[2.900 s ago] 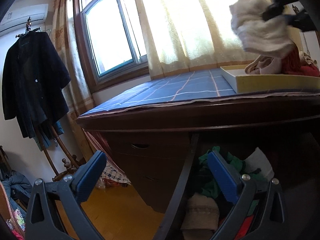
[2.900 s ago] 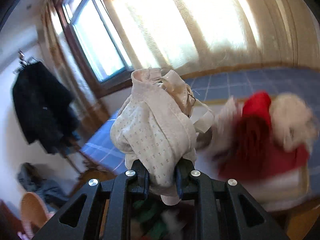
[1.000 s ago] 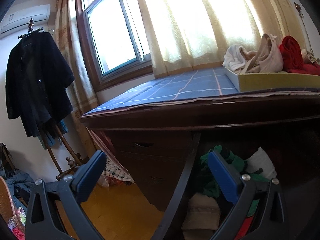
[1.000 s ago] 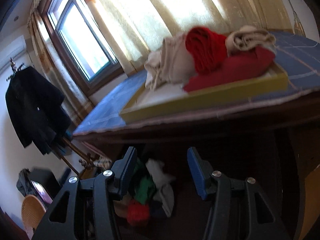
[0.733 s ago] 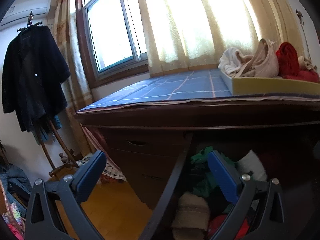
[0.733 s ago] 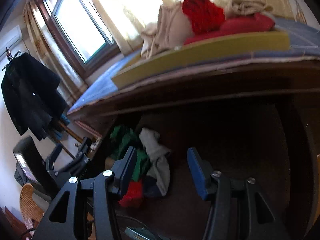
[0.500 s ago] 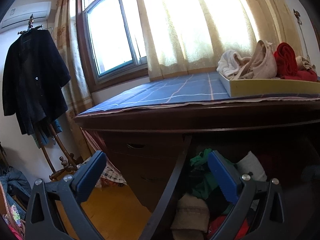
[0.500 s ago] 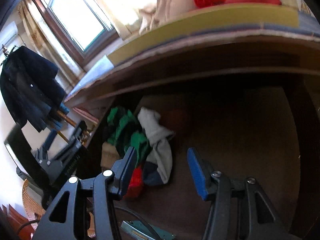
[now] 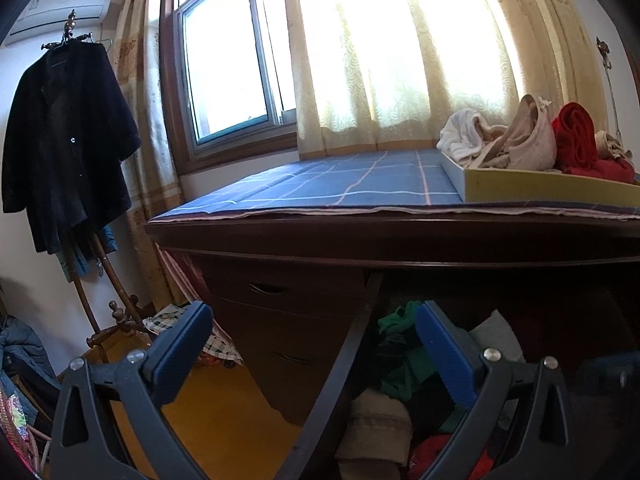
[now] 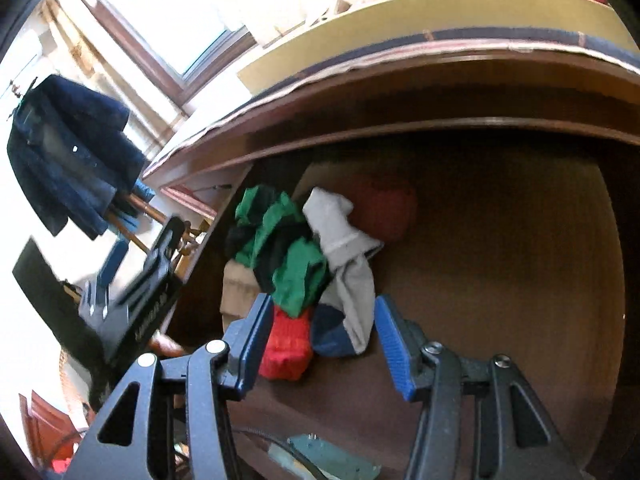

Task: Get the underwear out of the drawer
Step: 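Move the right tool down into the drawer toward the grey-white garment, then close the right gripper on the grey-white underwear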

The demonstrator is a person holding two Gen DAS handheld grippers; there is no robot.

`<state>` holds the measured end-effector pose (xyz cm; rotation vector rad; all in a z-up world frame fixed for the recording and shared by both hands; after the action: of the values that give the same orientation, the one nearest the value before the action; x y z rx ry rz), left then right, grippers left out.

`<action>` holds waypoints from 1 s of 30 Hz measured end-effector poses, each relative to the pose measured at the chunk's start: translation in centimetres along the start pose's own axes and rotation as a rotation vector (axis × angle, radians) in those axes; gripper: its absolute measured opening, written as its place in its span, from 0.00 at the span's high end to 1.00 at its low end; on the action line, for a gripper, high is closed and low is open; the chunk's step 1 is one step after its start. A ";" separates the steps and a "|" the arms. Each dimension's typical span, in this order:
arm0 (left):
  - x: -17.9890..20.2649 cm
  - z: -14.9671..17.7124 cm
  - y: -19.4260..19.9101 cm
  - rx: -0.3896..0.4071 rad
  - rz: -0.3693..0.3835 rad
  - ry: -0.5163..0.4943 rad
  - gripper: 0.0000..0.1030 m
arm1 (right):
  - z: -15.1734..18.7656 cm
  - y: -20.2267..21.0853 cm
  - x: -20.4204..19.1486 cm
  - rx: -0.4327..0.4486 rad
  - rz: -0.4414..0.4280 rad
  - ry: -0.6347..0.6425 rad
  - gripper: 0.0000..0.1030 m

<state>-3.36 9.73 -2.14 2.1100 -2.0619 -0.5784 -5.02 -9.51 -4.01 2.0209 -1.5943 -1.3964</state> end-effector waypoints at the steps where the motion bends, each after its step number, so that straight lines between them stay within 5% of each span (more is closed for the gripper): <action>1: 0.0 0.0 0.0 0.001 0.000 0.001 0.00 | -0.6 -0.3 0.2 -0.013 0.005 -0.005 0.46; 4: 0.0 0.0 0.0 0.000 0.001 -0.003 0.00 | -1.9 -1.6 0.8 -0.054 0.027 -0.020 0.50; 6: 0.0 0.0 0.1 0.002 0.000 -0.005 0.00 | -2.5 -2.8 1.1 -0.099 0.036 -0.028 0.62; 12: 0.1 0.1 0.2 0.007 0.000 -0.014 0.00 | -4.6 -5.8 -0.5 -0.151 0.013 0.014 0.62; 18: 0.2 0.1 0.2 0.011 0.005 -0.019 0.00 | -5.9 -9.8 -2.3 -0.205 0.132 0.132 0.62; 25: 0.2 0.1 0.3 0.022 0.013 -0.024 0.00 | -6.5 -12.6 -3.2 -0.276 0.174 0.170 0.62; 27: 0.2 0.1 0.3 0.022 0.013 -0.025 0.00 | -6.5 -13.0 -3.3 -0.289 0.188 0.194 0.78; 30: 0.3 0.1 0.3 0.026 0.013 -0.031 0.00 | -6.4 -12.8 -3.0 -0.281 0.193 0.193 0.88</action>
<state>-3.71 9.46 -2.15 2.1129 -2.1096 -0.5889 8.25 -4.35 -7.47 1.7325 -1.3834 -1.2350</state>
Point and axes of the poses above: each gripper's, at about its wrist camera, not at the fingertips, and y roughly against the way its jaws point, x to its right, z to its underside, the point moved 3 cm from there along -y, roughly the way its jaws point, and after that the axes turned 2 degrees about -y, right-handed, at the moved point
